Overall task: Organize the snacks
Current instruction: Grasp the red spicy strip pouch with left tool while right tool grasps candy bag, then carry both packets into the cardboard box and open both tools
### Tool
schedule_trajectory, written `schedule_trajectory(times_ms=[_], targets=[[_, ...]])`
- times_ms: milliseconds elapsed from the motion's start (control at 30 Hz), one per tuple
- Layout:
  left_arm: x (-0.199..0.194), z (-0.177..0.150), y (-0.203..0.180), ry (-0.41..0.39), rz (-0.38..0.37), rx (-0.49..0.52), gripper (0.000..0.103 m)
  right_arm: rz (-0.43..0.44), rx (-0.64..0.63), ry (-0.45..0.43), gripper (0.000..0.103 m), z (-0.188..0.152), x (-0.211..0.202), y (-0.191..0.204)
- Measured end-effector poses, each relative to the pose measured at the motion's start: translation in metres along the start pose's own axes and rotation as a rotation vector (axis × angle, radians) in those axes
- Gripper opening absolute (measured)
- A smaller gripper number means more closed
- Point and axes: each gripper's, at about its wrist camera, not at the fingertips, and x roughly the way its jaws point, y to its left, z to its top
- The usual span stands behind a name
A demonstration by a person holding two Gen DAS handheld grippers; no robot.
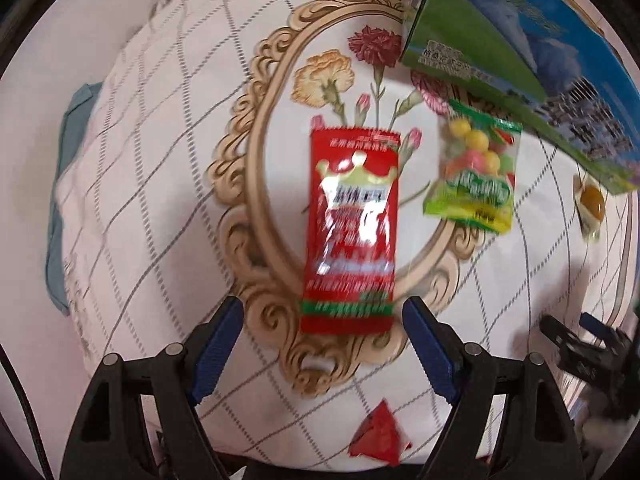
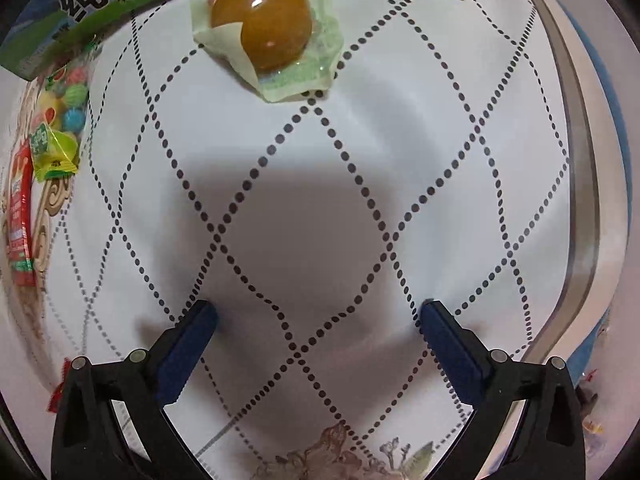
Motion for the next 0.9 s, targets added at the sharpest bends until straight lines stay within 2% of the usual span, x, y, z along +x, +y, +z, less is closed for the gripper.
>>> schedule_trajectory(times_ms=[67, 100, 167, 233, 333, 367, 500, 600, 633, 667, 700, 733, 767, 900], targets=[[0.012, 0.013, -0.002, 0.034, -0.029, -0.008, 0.081, 0.032, 0.001, -0.070, 0.083, 0.006, -0.021, 0.005], [0.020, 0.020, -0.003, 0.062, -0.044, -0.017, 0.081, 0.079, 0.007, -0.105, 0.080, 0.009, -0.034, 0.010], [0.036, 0.032, -0.003, 0.105, -0.091, -0.055, 0.081, 0.158, 0.033, -0.157, 0.077, 0.017, -0.049, 0.018], [0.044, 0.039, -0.001, 0.104, -0.090, -0.074, 0.080, 0.211, 0.039, -0.190, 0.077, 0.031, -0.059, 0.035], [0.041, 0.041, 0.007, 0.056, -0.074, -0.085, 0.058, 0.243, 0.019, -0.234, 0.077, 0.055, -0.066, 0.068], [0.039, 0.039, 0.013, 0.052, -0.074, -0.095, 0.051, 0.241, 0.007, -0.247, 0.077, 0.060, -0.068, 0.083], [0.036, 0.030, 0.039, 0.046, -0.071, -0.154, 0.051, 0.189, -0.057, -0.268, 0.077, 0.089, -0.063, 0.140], [0.040, 0.022, 0.056, 0.055, -0.075, -0.193, 0.051, 0.147, -0.102, -0.247, 0.077, 0.099, -0.048, 0.170], [0.040, 0.021, 0.057, 0.056, -0.075, -0.198, 0.051, 0.136, -0.117, -0.230, 0.077, 0.102, -0.041, 0.177], [0.040, 0.019, 0.059, 0.055, -0.072, -0.201, 0.051, 0.104, -0.135, -0.222, 0.070, 0.103, -0.036, 0.184], [0.039, 0.016, 0.060, 0.055, -0.069, -0.201, 0.051, 0.071, -0.156, -0.218, 0.066, 0.103, -0.032, 0.190], [0.038, 0.013, 0.060, 0.057, -0.067, -0.199, 0.051, 0.071, -0.181, -0.203, 0.058, 0.100, -0.028, 0.192], [0.037, 0.008, 0.059, 0.061, -0.067, -0.196, 0.051, 0.085, -0.196, -0.187, 0.055, 0.096, -0.025, 0.192], [0.037, -0.015, 0.052, 0.098, -0.096, -0.170, 0.051, 0.060, -0.275, -0.136, 0.054, 0.066, -0.029, 0.178]])
